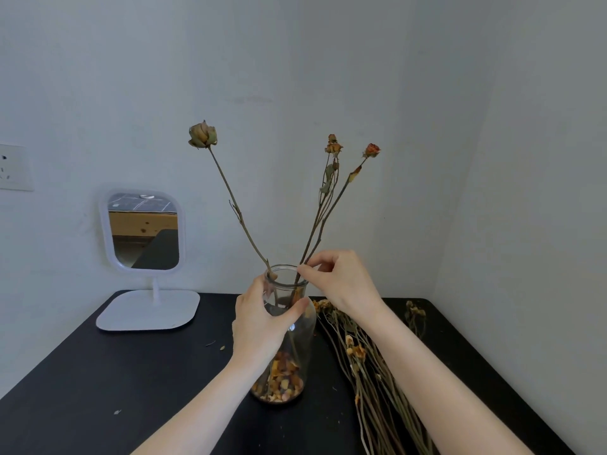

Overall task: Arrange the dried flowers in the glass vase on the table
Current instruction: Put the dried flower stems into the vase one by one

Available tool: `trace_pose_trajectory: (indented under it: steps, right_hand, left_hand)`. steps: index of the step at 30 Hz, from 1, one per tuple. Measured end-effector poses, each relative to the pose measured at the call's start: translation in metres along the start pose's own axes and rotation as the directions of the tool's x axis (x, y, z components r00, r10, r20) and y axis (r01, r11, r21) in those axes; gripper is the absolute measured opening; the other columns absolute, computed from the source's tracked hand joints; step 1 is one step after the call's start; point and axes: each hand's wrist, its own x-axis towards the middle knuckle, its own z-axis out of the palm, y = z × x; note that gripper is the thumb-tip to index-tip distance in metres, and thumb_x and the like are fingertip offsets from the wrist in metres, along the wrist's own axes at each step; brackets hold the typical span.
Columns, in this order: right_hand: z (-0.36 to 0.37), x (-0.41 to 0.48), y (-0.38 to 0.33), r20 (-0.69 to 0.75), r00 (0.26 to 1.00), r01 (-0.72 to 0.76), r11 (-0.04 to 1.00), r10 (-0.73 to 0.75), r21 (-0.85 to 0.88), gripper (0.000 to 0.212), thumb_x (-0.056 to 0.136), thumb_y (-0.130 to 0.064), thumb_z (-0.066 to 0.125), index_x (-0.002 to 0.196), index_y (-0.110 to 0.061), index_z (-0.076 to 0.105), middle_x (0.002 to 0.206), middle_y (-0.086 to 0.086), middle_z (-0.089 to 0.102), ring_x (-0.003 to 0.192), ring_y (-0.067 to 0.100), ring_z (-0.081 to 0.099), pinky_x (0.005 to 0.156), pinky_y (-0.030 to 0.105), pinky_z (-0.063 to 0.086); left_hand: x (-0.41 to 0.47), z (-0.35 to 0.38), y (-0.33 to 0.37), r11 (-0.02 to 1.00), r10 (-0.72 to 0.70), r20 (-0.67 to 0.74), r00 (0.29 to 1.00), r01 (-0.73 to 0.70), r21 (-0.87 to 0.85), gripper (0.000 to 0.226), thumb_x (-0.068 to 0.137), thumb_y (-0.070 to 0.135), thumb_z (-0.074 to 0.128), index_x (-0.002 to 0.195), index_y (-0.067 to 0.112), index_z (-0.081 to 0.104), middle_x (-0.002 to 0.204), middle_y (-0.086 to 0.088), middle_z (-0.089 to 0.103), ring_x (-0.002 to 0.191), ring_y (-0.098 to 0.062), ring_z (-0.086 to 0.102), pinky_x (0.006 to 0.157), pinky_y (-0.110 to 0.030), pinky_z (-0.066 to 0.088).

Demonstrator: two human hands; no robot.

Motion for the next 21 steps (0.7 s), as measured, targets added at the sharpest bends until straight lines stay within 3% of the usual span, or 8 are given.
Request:
trace_pose_trajectory:
  steps: [4,7,9,11,13,16,18,21]
  right_hand:
    - [-0.004,-0.003,0.006,0.020,0.999,-0.029,0.998,0.028,0.053,0.012,0.085,-0.027,0.064,0.091,-0.017,0.069,0.060,-0.009,0.048,0.056,0.002,0.044,0.053,0.012,0.032]
    - [-0.015,-0.006,0.013,0.013,0.999,-0.034,0.995,0.033,0.097,0.010,0.084,-0.031,0.065,0.089,-0.023,0.069,0.062,-0.008,0.049,0.060,0.005,0.047,0.057,0.017,0.034]
    - [-0.025,-0.009,0.022,-0.005,0.999,-0.049,0.993,0.050,0.107,0.006,0.083,-0.033,0.065,0.085,-0.028,0.067,0.062,-0.008,0.050,0.060,0.005,0.048,0.058,0.017,0.035]
    - [-0.036,-0.013,0.037,-0.019,0.996,-0.089,0.990,0.091,0.109,0.003,0.084,-0.034,0.064,0.082,-0.032,0.064,0.064,-0.008,0.052,0.058,0.002,0.050,0.056,0.015,0.036]
    - [-0.047,-0.020,0.058,-0.034,0.985,-0.166,0.978,0.172,0.129,0.002,0.085,-0.034,0.063,0.084,-0.032,0.063,0.067,-0.009,0.055,0.051,-0.002,0.049,0.052,0.014,0.035]
    - [-0.065,-0.036,0.097,-0.065,0.953,-0.289,0.952,0.296,0.097,0.014,0.087,-0.029,0.061,0.097,-0.021,0.066,0.072,-0.007,0.058,0.056,0.000,0.049,0.055,0.018,0.035]
    - [-0.075,-0.047,0.123,-0.073,0.928,-0.362,0.931,0.364,0.044,0.014,0.088,-0.025,0.060,0.097,-0.018,0.067,0.073,-0.004,0.059,0.057,0.003,0.050,0.054,0.018,0.034]
    - [-0.085,-0.062,0.153,-0.082,0.889,-0.453,0.892,0.450,-0.014,0.010,0.088,-0.022,0.059,0.094,-0.017,0.066,0.072,-0.003,0.060,0.057,0.004,0.050,0.053,0.019,0.034]
  left_hand:
    - [-0.002,0.000,0.002,1.000,-0.021,0.009,1.000,0.021,0.020,0.076,0.064,0.054,0.075,0.127,0.025,0.045,0.122,0.012,0.053,0.122,-0.016,0.043,0.101,-0.050,0.039]
    - [-0.017,-0.008,-0.001,0.998,-0.020,-0.065,0.998,0.025,0.064,0.087,0.061,0.054,0.076,0.132,0.022,0.039,0.127,0.010,0.045,0.126,-0.014,0.035,0.105,-0.043,0.035]
    - [-0.033,-0.013,-0.005,0.994,0.041,-0.169,0.985,-0.023,0.106,0.074,0.065,0.047,0.076,0.124,0.016,0.043,0.119,0.004,0.046,0.117,-0.015,0.039,0.097,-0.036,0.038]
    - [-0.052,-0.015,-0.011,0.962,0.218,-0.182,0.959,-0.179,0.206,0.052,0.071,0.033,0.075,0.110,0.014,0.047,0.102,0.005,0.044,0.098,-0.010,0.042,0.085,-0.028,0.040]
    - [-0.070,-0.009,-0.014,0.916,0.334,-0.026,0.942,-0.318,0.243,0.034,0.074,0.023,0.072,0.099,0.019,0.050,0.089,0.010,0.044,0.087,-0.005,0.042,0.074,-0.020,0.039]
    - [-0.086,0.010,-0.014,0.888,0.333,0.291,0.897,-0.402,0.222,0.016,0.082,0.029,0.062,0.093,0.030,0.052,0.074,0.015,0.041,0.080,-0.003,0.045,0.065,-0.014,0.039]
    - [-0.086,0.030,-0.013,0.895,0.255,0.386,0.887,-0.367,0.253,0.009,0.085,0.036,0.058,0.089,0.036,0.050,0.067,0.011,0.039,0.070,-0.002,0.045,0.058,-0.014,0.035]
    - [-0.078,0.060,-0.013,0.933,0.098,0.390,0.916,-0.220,0.284,0.007,0.086,0.035,0.060,0.082,0.033,0.054,0.058,0.007,0.042,0.058,-0.005,0.045,0.056,-0.021,0.041]
